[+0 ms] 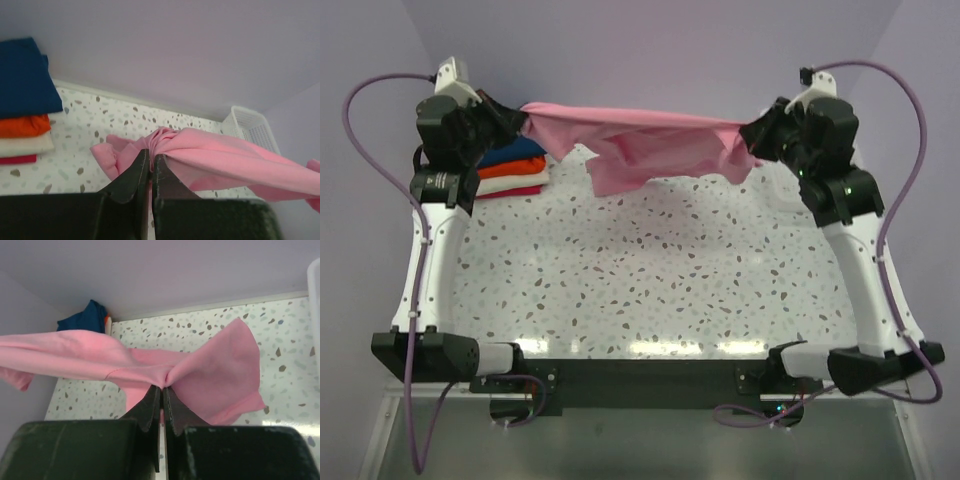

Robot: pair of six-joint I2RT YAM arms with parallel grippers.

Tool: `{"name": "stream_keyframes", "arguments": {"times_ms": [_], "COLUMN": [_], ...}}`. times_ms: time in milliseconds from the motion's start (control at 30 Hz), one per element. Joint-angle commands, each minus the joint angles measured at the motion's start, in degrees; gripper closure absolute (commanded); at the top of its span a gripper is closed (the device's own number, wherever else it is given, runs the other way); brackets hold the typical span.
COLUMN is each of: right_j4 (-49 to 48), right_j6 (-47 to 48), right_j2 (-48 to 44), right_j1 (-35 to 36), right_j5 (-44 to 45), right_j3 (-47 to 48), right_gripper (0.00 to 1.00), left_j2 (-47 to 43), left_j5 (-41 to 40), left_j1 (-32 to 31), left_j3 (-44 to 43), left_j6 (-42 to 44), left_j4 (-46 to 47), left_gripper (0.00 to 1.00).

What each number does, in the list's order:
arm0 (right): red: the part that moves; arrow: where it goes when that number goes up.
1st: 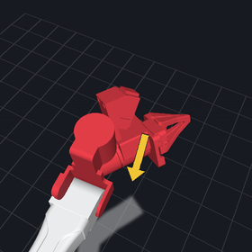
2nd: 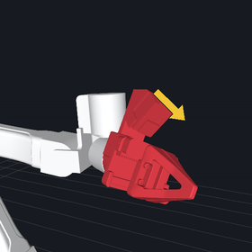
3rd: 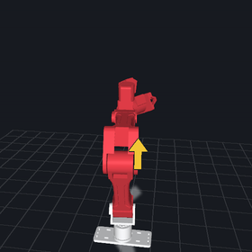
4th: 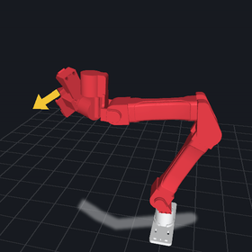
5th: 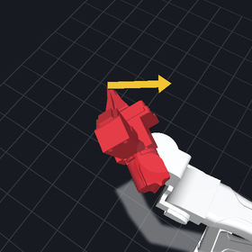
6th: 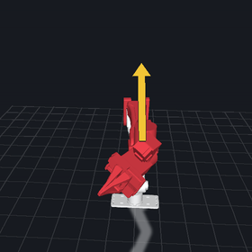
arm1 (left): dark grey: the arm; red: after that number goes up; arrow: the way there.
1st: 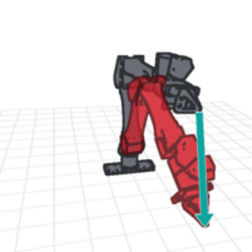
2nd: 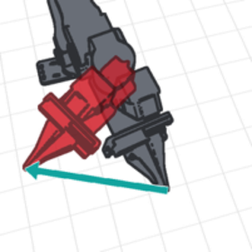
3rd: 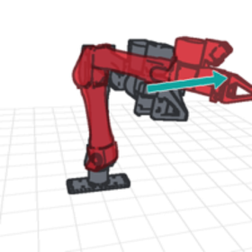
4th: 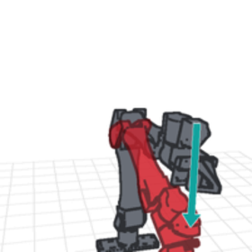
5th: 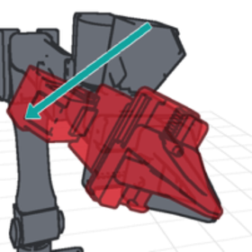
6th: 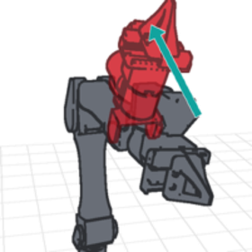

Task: Fold and stack the t-shirts
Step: Flatten the tshirt out

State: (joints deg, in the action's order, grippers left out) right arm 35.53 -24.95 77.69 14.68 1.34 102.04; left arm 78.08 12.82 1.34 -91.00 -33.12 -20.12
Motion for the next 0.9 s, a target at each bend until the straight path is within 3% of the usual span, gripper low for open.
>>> {"name": "stream_keyframes", "arguments": {"times_ms": [0, 67, 133, 167, 200, 233, 333, 400, 633, 867], "right_j4": [-3.4, -6.2, -8.0, -8.5, -8.8, -9.1, -7.4, -5.1, -5.2, -8.2], "right_j6": [-3.6, -6.7, -8.9, -9.1, -9.5, -9.9, -8.9, -8.4, -8.3, -8.1], "right_j2": [-9.9, -17.0, -20.4, -22.0, -22.6, -22.8, -24.6, -26.4, -23.9, -20.9], "right_j1": [-1.1, -0.7, 0.0, 0.9, 1.2, 1.4, 1.4, 1.6, 1.5, 1.6], "right_j5": [-2.6, -5.0, -7.8, -8.6, -8.6, -9.0, -7.3, -4.9, -1.5, -1.5], "right_j3": [-16.3, -32.0, -45.9, -49.8, -53.1, -57.8, -61.8, -62.2, -62.5, -63.2], "right_gripper": [1.0, 1.0, 0.95, 0.77, 0.64, 0.54, 0.3, 0.23, 0.23, 0.27], "left_j2": [-4.6, -7.5, -9.5, -10.0, -10.2, -10.7, -12.4, -14.4, -19.1, -23.7], "left_j5": [-2.3, -1.9, -1.6, -0.8, -0.3, 0.6, 2.5, 1.3, -12.0, -16.2], "left_j1": [2.1, 2.3, 2.9, 3.0, 3.0, 3.0, 3.0, 3.0, 3.0, 3.0], "left_j3": [11.3, 20.4, 26.1, 31.7, 33.9, 35.9, 42.1, 45.9, 54.5, 59.6], "left_j6": [-2.3, -2.1, -2.1, -1.7, -1.6, -1.7, -1.9, -2.8, -9.2, -11.9], "left_j4": [1.2, 0.6, 0.1, 1.0, 1.3, 1.3, 1.9, 0.8, -6.4, -6.1], "left_gripper": [1.0, 1.0, 0.78, 0.63, 0.41, 0.35, 0.32, 0.32, 0.32, 0.34]}}
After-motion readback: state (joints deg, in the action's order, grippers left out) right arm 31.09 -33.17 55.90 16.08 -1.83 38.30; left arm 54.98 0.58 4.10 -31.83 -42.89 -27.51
